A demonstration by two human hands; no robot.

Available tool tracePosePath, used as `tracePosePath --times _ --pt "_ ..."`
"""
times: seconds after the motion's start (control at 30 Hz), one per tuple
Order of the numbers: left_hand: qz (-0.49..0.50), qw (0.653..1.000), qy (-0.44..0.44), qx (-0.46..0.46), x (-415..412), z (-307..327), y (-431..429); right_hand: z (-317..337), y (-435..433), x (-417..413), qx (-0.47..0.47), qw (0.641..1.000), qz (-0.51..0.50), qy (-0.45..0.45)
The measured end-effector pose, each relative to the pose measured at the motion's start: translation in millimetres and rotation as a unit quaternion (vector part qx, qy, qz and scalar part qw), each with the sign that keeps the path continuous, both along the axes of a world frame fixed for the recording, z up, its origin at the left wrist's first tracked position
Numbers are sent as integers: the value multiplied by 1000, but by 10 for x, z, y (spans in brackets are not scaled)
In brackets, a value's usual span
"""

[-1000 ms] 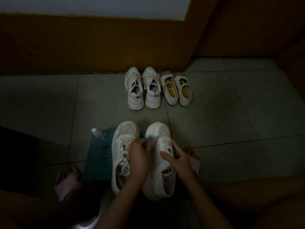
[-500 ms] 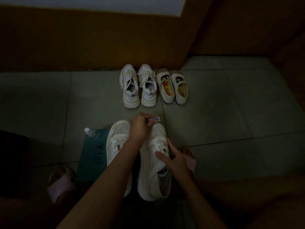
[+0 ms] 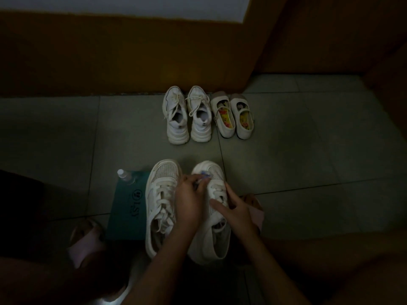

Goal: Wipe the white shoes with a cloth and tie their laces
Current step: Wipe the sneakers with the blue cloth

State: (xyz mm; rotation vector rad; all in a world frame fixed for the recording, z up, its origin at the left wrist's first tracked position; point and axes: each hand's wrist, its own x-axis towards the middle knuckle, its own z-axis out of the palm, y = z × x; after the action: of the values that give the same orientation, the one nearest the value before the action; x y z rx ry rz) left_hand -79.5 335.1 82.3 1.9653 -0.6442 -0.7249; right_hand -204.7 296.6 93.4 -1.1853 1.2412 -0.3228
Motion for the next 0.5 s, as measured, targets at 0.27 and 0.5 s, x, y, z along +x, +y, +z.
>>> tracePosePath --times 0.27,0.5 --pt "45 999 18 -17 -80 -56 181 13 5 0 7 1000 -1 -8" --pt "69 998 10 -13 -255 31 296 6 -18 -24 14 1000 4 -13"
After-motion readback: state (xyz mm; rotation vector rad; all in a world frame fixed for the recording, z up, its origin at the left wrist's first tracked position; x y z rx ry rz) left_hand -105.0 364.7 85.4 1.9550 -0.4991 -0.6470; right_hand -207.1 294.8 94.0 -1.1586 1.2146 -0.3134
